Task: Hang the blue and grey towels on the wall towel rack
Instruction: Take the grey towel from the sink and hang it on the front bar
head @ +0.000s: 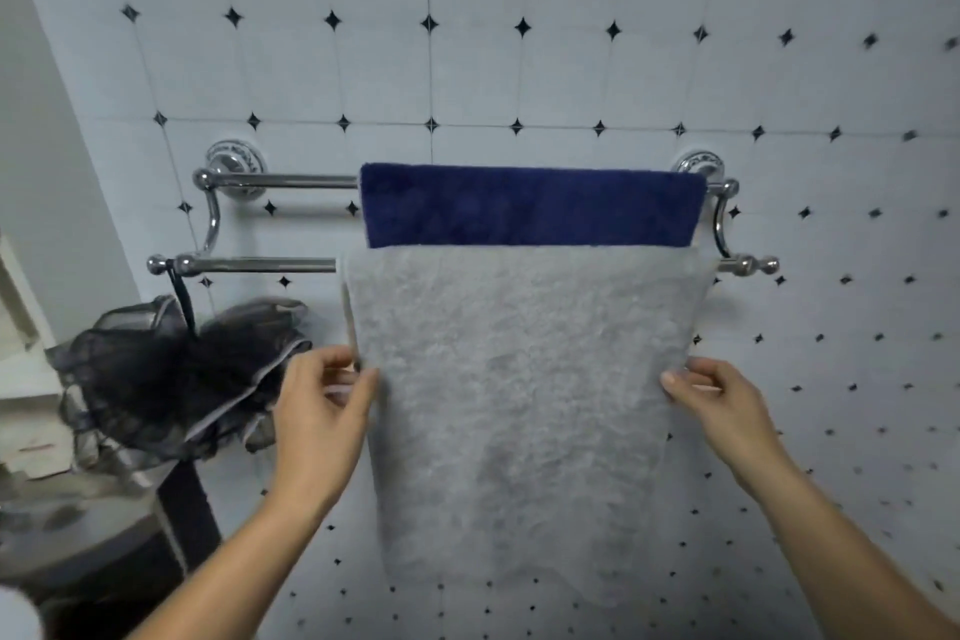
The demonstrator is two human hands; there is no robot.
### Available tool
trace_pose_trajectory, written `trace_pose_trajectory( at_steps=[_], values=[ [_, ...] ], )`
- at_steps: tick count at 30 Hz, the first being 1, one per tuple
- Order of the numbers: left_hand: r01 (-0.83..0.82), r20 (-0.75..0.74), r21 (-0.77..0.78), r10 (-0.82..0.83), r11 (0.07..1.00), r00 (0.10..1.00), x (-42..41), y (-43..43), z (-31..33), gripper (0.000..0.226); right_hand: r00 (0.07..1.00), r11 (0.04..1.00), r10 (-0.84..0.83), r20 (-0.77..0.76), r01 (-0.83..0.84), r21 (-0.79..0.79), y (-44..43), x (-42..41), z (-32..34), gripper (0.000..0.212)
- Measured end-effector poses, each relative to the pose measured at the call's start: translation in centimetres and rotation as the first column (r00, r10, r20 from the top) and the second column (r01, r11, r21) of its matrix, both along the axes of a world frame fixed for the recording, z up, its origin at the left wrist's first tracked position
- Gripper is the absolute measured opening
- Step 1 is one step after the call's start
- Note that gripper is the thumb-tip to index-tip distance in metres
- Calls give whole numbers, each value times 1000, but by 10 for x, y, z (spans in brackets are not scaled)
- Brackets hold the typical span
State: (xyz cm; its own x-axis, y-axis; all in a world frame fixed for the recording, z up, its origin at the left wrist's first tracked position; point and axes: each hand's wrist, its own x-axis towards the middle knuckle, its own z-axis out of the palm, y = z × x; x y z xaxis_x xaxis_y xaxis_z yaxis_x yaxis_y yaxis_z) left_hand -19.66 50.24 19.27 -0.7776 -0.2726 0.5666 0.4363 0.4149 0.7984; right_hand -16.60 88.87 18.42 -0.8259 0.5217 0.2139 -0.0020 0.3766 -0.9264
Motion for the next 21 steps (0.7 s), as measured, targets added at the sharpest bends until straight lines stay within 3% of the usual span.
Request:
trace_pose_trajectory(
  at_steps=[2, 4, 7, 9, 17, 21],
  values=[
    [57, 224, 24, -61, 998, 973, -20, 5, -9, 53, 988, 979, 154, -9, -153, -134, -2, -13, 4, 56],
    [114, 239, 74, -128, 991, 962, -42, 9, 0, 70, 959, 954, 278, -46, -281, -107, -4, -30, 22, 48],
    [-4, 197, 102, -17, 995, 980, -64, 13, 10, 30, 979, 977, 194, -65, -199, -71, 5, -54, 34, 33],
    [-33, 154, 77, 20, 996, 988, -72, 13, 4, 32, 983, 978, 166, -75, -174, -118, 18, -58, 32, 29],
    [168, 144, 266, -212, 949, 967, -77, 9, 1, 15, 972, 956, 219, -80, -231, -183, 33, -54, 17, 21],
    [282, 62, 357, -324, 890, 944, -68, 12, 13, 28, 960, 942, 265, -94, -279, -189, 38, -52, 16, 23]
  ],
)
